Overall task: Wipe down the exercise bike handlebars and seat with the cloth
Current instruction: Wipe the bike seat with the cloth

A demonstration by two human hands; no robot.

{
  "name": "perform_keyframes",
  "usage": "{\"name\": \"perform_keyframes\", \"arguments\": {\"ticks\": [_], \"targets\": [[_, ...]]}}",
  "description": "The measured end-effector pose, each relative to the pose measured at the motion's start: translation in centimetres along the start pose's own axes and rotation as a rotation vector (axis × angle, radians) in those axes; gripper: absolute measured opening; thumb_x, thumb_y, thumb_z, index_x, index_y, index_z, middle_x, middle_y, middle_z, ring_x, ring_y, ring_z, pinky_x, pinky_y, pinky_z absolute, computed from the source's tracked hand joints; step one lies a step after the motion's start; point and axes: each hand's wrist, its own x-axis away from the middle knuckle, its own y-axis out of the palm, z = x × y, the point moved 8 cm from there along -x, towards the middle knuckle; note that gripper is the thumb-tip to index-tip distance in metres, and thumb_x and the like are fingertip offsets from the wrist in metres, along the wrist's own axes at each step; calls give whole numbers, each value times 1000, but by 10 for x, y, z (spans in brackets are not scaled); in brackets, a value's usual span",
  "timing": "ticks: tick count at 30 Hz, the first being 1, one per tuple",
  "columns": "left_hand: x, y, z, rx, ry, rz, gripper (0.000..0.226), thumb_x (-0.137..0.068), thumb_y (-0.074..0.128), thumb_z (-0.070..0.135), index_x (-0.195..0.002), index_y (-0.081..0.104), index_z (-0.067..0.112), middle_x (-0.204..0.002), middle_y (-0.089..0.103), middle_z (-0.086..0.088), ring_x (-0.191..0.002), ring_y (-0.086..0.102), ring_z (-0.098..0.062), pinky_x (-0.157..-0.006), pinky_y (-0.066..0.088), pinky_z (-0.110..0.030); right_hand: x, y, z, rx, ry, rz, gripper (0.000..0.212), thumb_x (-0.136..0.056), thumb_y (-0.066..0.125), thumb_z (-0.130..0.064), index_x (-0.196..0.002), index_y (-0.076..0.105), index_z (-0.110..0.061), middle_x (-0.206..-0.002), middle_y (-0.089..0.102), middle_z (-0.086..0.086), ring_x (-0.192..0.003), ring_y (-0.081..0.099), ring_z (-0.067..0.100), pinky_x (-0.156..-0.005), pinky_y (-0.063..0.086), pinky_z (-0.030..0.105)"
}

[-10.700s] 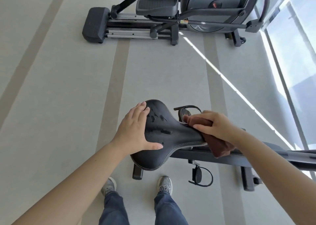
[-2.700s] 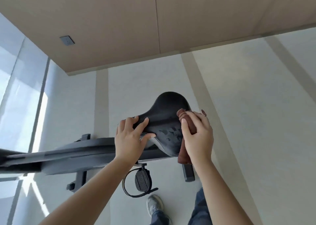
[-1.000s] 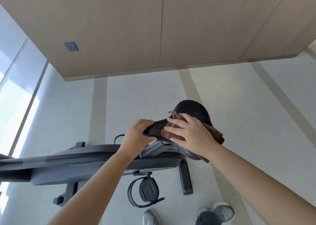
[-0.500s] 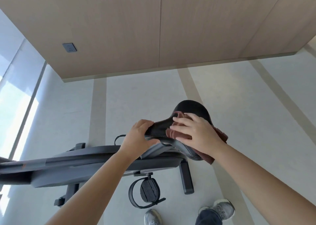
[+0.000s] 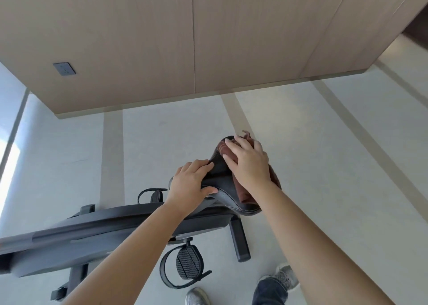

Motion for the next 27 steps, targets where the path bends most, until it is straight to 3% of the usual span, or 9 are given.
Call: {"name": "perform_keyframes", "arguments": {"ticks": [4, 8, 16, 19, 21, 24, 27], "targets": [[1, 1, 0, 17, 0, 2, 59, -59, 69, 40, -109, 67, 7, -105, 67, -9, -87, 64, -33, -77, 49, -43, 6, 4, 4, 66, 16, -99, 56, -90, 44, -50, -142, 27, -35, -155, 15, -4, -137, 13, 37, -103, 26, 56], [0, 1, -4, 40, -12, 0, 60, -59, 69, 41, -109, 67, 9, -106, 67, -8, -89, 64, -32, -79, 46, -40, 26, 1, 6, 129, 37, -71, 72, -86, 46, -56, -145, 9, -36, -157, -3, -2, -140, -2, 42, -104, 10, 67], [1, 1, -5, 62, -27, 12, 60, -63, 67, 43, -111, 66, 8, -108, 66, -9, -91, 63, -34, -81, 43, -40, -6, 7, 7, 34, -20, -106, 50, -91, 47, -39, -138, 32, -36, -150, 24, -6, -133, 19, 37, -97, 35, 56], [3, 2, -4, 54, -8, 15, 62, -67, 58, 51, -111, 66, 9, -109, 66, -9, -91, 63, -33, -81, 45, -42, 23, -1, 11, 25, -95, 23, 47, -86, 53, -36, -132, 42, -34, -143, 37, -6, -125, 32, 32, -85, 42, 51], [4, 2, -4, 62, -17, 13, 61, -65, 64, 47, -112, 65, 8, -110, 65, -9, -93, 62, -34, -82, 44, -43, 58, -5, 14, 42, -124, 122, 45, -83, 52, -37, -128, 47, -32, -139, 44, -3, -119, 41, 33, -79, 46, 48], [4, 1, -3, 55, -34, 27, 59, -62, 67, 39, -113, 65, 8, -111, 65, -9, -95, 62, -35, -83, 42, -43, 65, -5, 18, 43, -117, 140, 42, -84, 52, -38, -126, 51, -31, -137, 48, -1, -115, 44, 35, -78, 46, 47], [3, 1, -3, 54, -36, 33, 59, -63, 67, 39, -113, 65, 9, -111, 65, -9, -96, 61, -35, -83, 41, -42, 19, -3, 15, -33, -96, 15, 43, -89, 52, -34, -131, 46, -34, -143, 39, -6, -117, 36, 32, -87, 40, 47]]}}
